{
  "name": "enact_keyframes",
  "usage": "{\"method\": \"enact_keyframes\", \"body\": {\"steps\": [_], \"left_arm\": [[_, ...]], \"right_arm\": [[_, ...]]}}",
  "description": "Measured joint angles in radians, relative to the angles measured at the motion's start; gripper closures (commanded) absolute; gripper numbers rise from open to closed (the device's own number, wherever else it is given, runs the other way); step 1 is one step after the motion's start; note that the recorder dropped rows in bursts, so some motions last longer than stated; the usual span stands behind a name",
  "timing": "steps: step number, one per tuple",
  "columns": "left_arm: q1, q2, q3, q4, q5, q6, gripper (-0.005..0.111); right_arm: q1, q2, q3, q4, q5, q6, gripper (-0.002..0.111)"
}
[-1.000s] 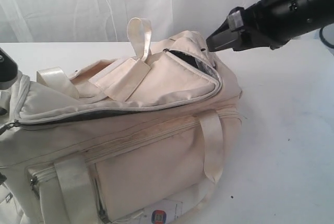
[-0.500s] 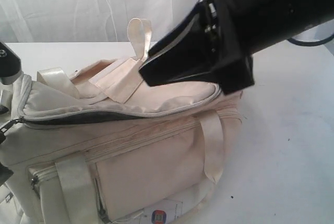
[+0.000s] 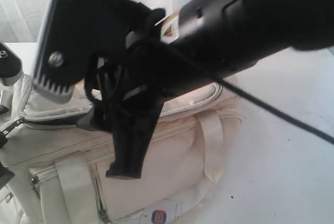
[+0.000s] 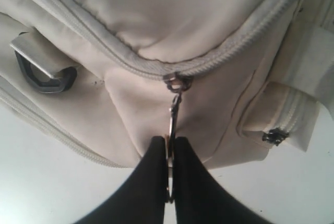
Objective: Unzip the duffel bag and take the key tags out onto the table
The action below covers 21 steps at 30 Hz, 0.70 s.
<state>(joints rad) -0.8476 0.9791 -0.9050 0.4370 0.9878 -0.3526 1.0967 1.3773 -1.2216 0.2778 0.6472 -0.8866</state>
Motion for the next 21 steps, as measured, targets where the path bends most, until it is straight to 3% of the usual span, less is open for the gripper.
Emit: {"method": "enact_keyframes", "body": {"steps": [8, 21], "left_arm": [[0.000, 0.000, 0.000, -0.002, -0.002, 0.000, 0.107], [0.000, 0.000, 0.000, -0.002, -0.002, 0.000, 0.107]], "right_arm": [[0.044, 0.132, 0.000, -0.303, -0.089, 0.213, 0.051], [0.047, 0.199, 0.000, -0.278, -0.187, 0.231, 0.051]]}}
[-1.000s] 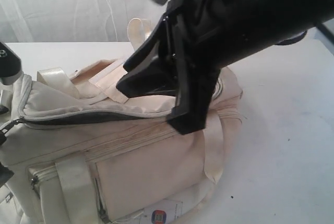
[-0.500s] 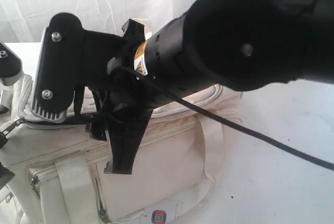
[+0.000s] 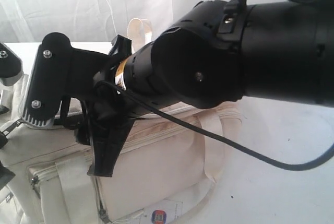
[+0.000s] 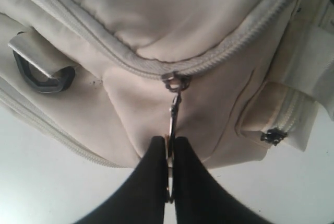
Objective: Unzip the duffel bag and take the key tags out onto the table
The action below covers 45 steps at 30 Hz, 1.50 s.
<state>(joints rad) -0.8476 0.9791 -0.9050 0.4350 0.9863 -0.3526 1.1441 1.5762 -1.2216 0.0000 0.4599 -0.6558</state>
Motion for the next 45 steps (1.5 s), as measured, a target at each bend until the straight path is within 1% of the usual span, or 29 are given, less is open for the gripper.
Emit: {"method": "enact_keyframes", "body": {"steps": [3, 4, 9, 11, 12, 22, 32, 43, 45], "left_arm": [[0.000, 0.000, 0.000, -0.002, -0.015, 0.000, 0.107], [0.000, 0.000, 0.000, -0.002, -0.020, 0.000, 0.107], [0.000, 0.000, 0.000, -0.002, -0.032, 0.000, 0.107], [0.000, 0.000, 0.000, -0.002, -0.032, 0.000, 0.107], [0.000, 0.000, 0.000, -0.004, -0.032, 0.000, 0.107], [-0.002, 0.000, 0.006, 0.157, -0.032, -0.076, 0.107], [-0.002, 0.000, 0.008, 0.205, -0.041, -0.084, 0.107], [-0.002, 0.002, 0.008, 0.234, -0.079, -0.090, 0.107], [0.015, 0.006, 0.008, 0.234, -0.085, -0.090, 0.107]], "right_arm": [[0.002, 0.011, 0.000, 0.000, 0.000, 0.000, 0.052], [0.002, 0.016, 0.000, 0.005, 0.000, 0.000, 0.056], [0.002, 0.055, 0.000, 0.075, 0.007, 0.000, 0.092], [0.002, 0.055, 0.000, 0.127, 0.007, 0.000, 0.105], [0.002, 0.055, 0.000, 0.136, 0.011, 0.000, 0.108], [0.002, 0.055, 0.000, 0.154, 0.046, 0.000, 0.108], [0.002, 0.055, 0.000, 0.158, 0.053, 0.000, 0.108], [0.002, 0.055, -0.001, 0.158, 0.074, 0.000, 0.108], [0.002, 0.055, -0.003, 0.158, 0.074, 0.000, 0.108]]}}
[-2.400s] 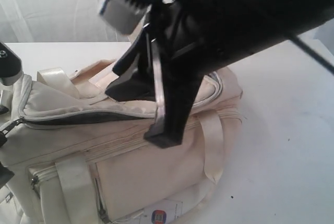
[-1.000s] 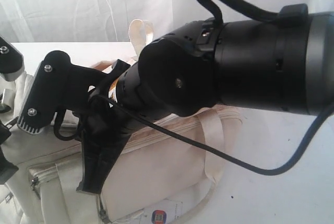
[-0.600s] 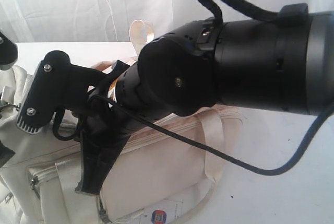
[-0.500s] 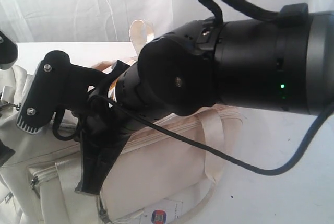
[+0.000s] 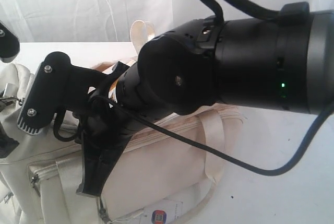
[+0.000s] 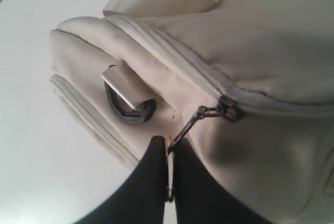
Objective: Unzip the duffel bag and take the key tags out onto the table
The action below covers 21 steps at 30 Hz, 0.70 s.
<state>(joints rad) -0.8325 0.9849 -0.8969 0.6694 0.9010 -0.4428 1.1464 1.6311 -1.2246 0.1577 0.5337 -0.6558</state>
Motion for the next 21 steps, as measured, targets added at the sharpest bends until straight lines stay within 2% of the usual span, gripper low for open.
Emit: {"method": "enact_keyframes", "body": {"steps": [16, 21], "left_arm": [[0.219, 0.115, 0.000, -0.053, -0.190, 0.016, 0.107], [0.252, 0.126, 0.002, -0.082, -0.205, 0.020, 0.107]], "right_arm": [[0.000, 0.000, -0.001, -0.002, -0.021, 0.002, 0.108], [0.000, 0.002, -0.002, -0.002, -0.033, 0.002, 0.108]]}}
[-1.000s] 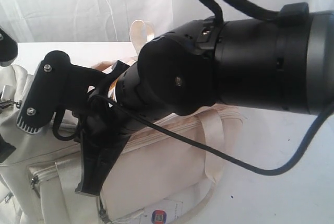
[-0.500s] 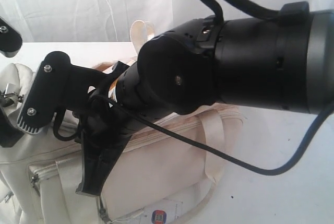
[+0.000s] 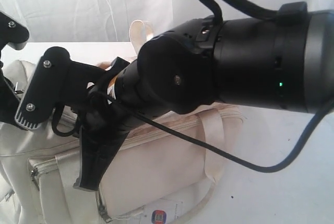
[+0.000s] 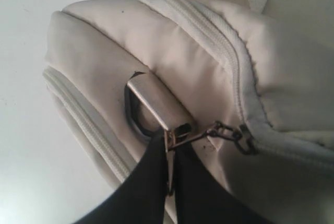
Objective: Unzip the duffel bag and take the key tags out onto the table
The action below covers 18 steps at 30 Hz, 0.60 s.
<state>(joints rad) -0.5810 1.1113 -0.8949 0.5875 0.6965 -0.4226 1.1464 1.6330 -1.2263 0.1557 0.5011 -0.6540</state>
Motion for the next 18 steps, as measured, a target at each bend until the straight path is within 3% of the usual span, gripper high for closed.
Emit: {"method": "enact_keyframes", "body": {"steps": [5, 6, 8, 12, 18], "left_arm": [[0.022, -0.025, -0.022, -0.152, 0.085, 0.147, 0.107], [0.031, -0.045, -0.033, -0.250, 0.123, 0.262, 0.107], [0.036, -0.074, -0.038, -0.367, 0.159, 0.394, 0.107], [0.037, -0.117, -0.041, -0.429, 0.196, 0.471, 0.107], [0.037, -0.183, -0.043, -0.483, 0.262, 0.561, 0.107]], "right_arm": [[0.000, 0.001, 0.000, 0.000, 0.033, 0.000, 0.108], [0.000, 0.001, 0.000, 0.000, 0.052, 0.000, 0.107], [0.000, 0.001, 0.002, 0.000, 0.071, 0.000, 0.098], [0.000, 0.001, 0.002, 0.004, 0.098, 0.000, 0.064], [0.000, -0.059, 0.003, 0.057, 0.094, 0.000, 0.059]]}}
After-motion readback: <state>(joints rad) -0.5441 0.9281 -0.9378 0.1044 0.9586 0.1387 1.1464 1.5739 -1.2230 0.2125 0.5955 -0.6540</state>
